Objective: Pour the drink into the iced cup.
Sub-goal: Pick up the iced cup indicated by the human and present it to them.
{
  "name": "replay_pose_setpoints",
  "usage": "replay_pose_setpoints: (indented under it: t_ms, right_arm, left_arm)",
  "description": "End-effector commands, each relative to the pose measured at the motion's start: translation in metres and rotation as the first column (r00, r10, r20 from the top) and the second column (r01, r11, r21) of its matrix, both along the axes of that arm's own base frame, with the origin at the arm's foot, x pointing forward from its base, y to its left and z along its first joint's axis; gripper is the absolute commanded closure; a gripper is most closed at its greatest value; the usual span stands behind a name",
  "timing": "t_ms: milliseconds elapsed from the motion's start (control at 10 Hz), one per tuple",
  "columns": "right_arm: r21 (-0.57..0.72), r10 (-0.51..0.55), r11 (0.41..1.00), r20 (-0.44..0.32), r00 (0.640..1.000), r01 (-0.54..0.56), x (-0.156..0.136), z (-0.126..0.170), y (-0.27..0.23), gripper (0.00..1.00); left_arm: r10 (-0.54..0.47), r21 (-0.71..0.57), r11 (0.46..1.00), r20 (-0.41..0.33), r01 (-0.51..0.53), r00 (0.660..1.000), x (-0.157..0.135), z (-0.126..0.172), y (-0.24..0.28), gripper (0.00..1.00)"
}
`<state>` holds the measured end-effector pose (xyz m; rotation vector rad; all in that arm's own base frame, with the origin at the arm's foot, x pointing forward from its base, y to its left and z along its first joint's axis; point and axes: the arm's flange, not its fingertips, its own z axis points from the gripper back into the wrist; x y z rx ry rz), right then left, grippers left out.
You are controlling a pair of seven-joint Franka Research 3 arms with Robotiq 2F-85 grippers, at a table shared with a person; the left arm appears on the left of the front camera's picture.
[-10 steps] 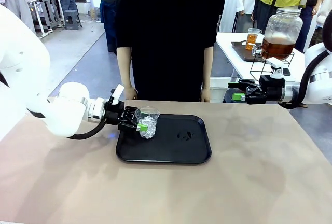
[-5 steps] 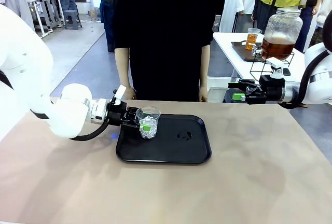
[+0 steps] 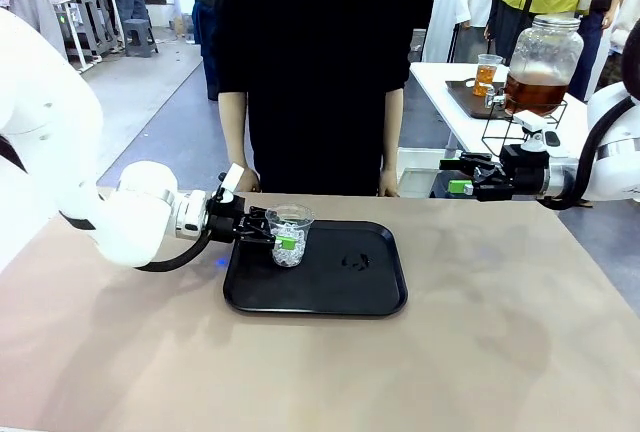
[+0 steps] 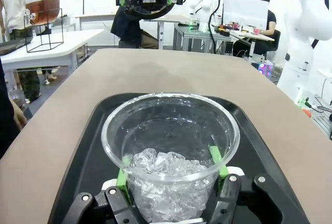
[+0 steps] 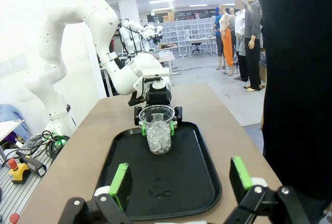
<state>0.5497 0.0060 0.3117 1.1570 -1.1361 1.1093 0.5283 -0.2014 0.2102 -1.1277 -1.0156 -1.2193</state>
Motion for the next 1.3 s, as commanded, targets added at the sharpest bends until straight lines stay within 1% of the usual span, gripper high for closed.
replay_pose_setpoints:
  t_ms: [0,200,300,500,600,700,800,1000,1100,1200]
  right_arm:
    - [-0.002,0.013,1.0,-0.013,1.0,-0.013,0.001,0.003,-0.001,0.0]
    - [-0.002,0.013,1.0,-0.013,1.0,-0.013,0.001,0.003,-0.001,0.0]
    - [-0.002,0.013,1.0,-0.013,1.0,-0.013,0.001,0.003,-0.001,0.0]
    - [-0.002,0.013,1.0,-0.013,1.0,-0.013,0.001,0.003,-0.001,0.0]
    - [-0.002,0.013,1.0,-0.013,1.0,-0.013,0.001,0.003,-0.001,0.0]
    - [-0.002,0.013,1.0,-0.013,1.0,-0.013,0.001,0.003,-0.001,0.0]
    - [-0.002,0.013,1.0,-0.013,1.0,-0.013,0.001,0.003,-0.001,0.0]
    - [-0.002,0.013,1.0,-0.013,1.0,-0.013,0.001,0.003,-0.001,0.0]
    - [-0.002,0.013,1.0,-0.013,1.0,-0.013,0.001,0.003,-0.001,0.0]
    - [-0.002,0.013,1.0,-0.013,1.0,-0.013,0.001,0.003,-0.001,0.0]
  left_arm:
    - [0.027,-0.053,0.998,0.014,-0.027,1.0,-0.002,0.002,-0.005,0.3]
    - [0.056,-0.088,0.995,0.027,-0.054,0.998,-0.003,0.017,-0.004,0.3]
    - [0.072,-0.079,0.995,0.048,-0.068,0.996,0.0,0.037,-0.007,0.3]
    - [0.09,-0.045,0.995,0.054,-0.088,0.995,0.017,0.077,-0.014,0.3]
    - [0.103,-0.028,0.994,0.07,-0.101,0.992,0.025,0.099,-0.017,0.3]
    - [0.112,-0.023,0.994,0.078,-0.11,0.991,0.035,0.122,-0.021,0.3]
    - [0.118,-0.04,0.993,0.071,-0.116,0.99,0.044,0.138,-0.023,0.3]
    - [0.125,-0.067,0.991,0.079,-0.12,0.989,0.056,0.158,-0.026,0.3]
    - [0.123,-0.092,0.989,0.077,-0.116,0.989,0.057,0.167,-0.022,0.3]
    - [0.119,-0.054,0.992,0.092,-0.114,0.989,0.05,0.158,-0.022,0.3]
